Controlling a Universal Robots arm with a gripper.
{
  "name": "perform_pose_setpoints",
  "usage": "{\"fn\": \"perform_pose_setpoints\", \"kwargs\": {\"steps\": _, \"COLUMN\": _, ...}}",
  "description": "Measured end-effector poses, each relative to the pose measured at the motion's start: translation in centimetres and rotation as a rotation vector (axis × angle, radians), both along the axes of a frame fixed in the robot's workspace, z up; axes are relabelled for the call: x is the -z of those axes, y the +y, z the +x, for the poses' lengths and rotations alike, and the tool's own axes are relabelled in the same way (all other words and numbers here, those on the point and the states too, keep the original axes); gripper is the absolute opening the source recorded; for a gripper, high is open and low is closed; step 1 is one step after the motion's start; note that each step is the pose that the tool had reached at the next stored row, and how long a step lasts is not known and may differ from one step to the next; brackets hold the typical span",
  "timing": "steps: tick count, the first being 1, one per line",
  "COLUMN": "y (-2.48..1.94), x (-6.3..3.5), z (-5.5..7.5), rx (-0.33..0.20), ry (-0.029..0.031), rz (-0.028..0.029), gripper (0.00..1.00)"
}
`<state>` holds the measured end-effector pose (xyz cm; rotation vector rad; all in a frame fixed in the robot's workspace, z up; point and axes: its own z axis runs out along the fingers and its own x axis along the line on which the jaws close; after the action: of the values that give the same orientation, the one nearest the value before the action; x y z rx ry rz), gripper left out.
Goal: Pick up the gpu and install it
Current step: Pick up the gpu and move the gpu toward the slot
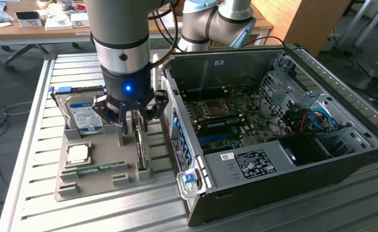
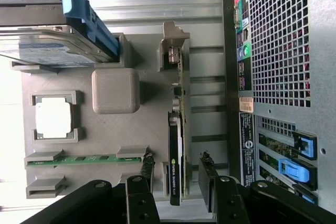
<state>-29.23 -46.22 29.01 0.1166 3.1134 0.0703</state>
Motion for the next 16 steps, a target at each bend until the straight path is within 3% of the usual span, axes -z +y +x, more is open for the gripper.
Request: {"fn": "perform_pose_setpoints", "kwargs": {"steps": 16, "y": 0.0, "x": 0.48, "z": 0.0, "rx": 0.0, "ry": -0.0002, "rz": 0.0002, "gripper": 0.47}}
